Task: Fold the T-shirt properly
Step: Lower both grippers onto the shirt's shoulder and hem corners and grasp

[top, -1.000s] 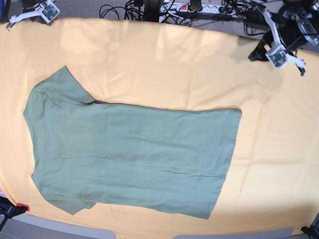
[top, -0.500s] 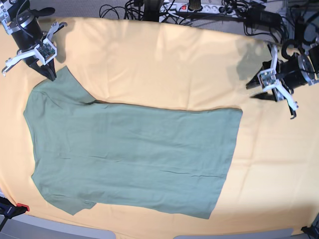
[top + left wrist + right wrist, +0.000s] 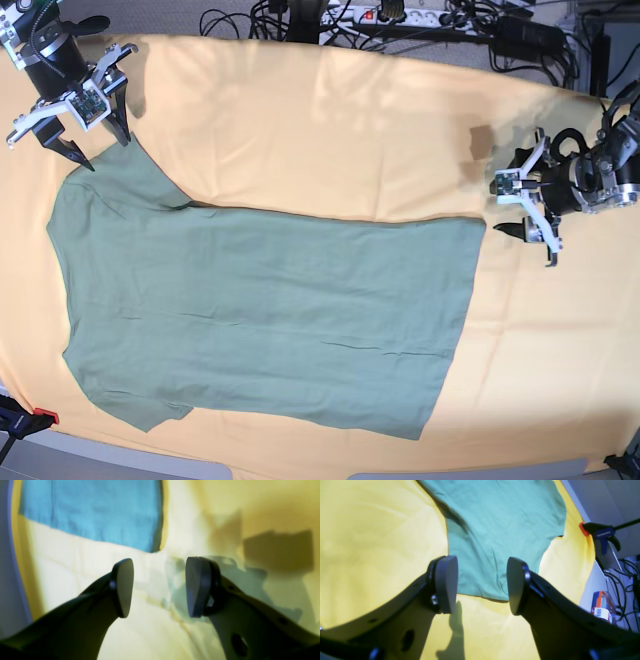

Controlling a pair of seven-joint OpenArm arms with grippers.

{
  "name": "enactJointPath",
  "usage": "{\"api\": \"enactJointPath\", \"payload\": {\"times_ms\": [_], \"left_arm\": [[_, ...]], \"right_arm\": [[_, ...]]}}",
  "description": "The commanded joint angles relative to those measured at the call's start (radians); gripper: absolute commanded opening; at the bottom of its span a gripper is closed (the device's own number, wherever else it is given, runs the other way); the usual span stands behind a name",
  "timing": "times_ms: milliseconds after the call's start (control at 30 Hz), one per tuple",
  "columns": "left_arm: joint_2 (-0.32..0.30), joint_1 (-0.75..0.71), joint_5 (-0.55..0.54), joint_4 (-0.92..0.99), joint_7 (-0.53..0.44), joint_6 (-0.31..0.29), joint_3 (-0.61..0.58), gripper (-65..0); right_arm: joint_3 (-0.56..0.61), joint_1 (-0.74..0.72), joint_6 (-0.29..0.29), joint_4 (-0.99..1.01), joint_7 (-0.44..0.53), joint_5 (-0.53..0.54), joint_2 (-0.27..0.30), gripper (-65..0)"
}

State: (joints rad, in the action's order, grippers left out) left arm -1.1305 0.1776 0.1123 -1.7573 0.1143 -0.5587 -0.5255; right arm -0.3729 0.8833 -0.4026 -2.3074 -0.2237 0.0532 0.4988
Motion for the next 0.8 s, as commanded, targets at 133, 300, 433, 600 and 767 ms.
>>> {"api": "enactJointPath", "payload": {"times_ms": [133, 300, 433, 600, 767], "left_arm": [[0.013, 0.208, 0.011, 0.080, -0.021, 0.045, -0.203, -31.1], [0.089, 0.343, 0.022, 0.201, -0.040, 0.043, -0.347, -31.1], [0.158, 0.417, 0.022, 0.289, -0.040, 0.032, -0.426, -33.3], [0.217, 0.453, 0.018, 0.340, -0.032, 0.032, -0.443, -60.1], [0.219, 0.454, 0.018, 0.336, -0.021, 0.059, -0.443, -65.0]], "right_arm": [[-0.006, 0.005, 0.010, -0.014, 0.023, 0.000, 0.011, -31.4], [-0.006, 0.005, 0.010, -0.014, 0.023, 0.000, 0.011, -31.4], [-0.006, 0.005, 0.010, -0.014, 0.023, -0.001, 0.012, -31.4], [-0.006, 0.002, 0.010, -0.013, 0.025, -0.002, 0.015, -31.4], [-0.006, -0.015, 0.008, -0.011, 0.018, -0.008, 0.026, -31.4]]}}
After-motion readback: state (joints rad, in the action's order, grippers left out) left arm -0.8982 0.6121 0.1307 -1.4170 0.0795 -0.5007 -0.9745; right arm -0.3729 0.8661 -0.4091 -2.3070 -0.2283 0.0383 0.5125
